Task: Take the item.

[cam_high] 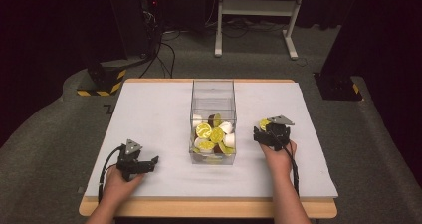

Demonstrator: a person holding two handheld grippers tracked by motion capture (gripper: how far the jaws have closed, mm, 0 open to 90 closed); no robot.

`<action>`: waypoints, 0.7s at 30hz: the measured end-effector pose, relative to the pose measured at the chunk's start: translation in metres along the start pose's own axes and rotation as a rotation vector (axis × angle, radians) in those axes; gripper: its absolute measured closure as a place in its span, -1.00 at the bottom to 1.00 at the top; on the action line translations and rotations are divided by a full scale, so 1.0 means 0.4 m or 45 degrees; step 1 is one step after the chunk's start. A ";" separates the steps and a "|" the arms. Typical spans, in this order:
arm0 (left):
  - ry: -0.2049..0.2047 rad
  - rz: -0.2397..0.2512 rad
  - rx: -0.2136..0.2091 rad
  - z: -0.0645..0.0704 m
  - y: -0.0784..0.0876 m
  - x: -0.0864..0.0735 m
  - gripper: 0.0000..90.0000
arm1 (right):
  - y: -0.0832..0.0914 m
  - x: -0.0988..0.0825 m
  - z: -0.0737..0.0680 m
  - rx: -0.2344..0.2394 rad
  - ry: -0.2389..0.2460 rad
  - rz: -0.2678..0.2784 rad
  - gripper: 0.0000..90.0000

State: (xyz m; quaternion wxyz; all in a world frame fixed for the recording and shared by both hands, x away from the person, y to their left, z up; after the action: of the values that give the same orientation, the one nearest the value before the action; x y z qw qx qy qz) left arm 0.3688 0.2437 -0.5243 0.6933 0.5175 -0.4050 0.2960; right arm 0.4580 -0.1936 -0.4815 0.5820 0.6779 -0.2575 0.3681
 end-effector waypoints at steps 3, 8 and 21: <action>0.005 0.004 0.001 0.001 0.000 0.000 -0.68 | 0.015 -0.003 -0.010 0.008 0.005 0.006 -0.53; 0.007 0.005 0.000 0.001 -0.001 0.000 -0.68 | 0.043 -0.012 -0.025 0.029 0.017 0.023 -0.51; 0.002 0.001 0.000 0.000 0.000 0.000 -0.68 | 0.097 -0.049 -0.057 0.102 0.001 0.031 -0.48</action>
State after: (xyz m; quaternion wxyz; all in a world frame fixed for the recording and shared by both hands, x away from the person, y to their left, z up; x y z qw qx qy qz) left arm 0.3688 0.2436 -0.5243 0.6934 0.5171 -0.4047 0.2966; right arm 0.4116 -0.1801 -0.4730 0.5500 0.6973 -0.2506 0.3853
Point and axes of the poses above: each handheld gripper's, and its own axes: y roughly backward along the jaws, x roughly out of its top, z roughly to its right, the point moved 1 cm from there along -y, roughly forward along the jaws, and after that the axes turned 7 degrees about -y, right-handed, at the moved point
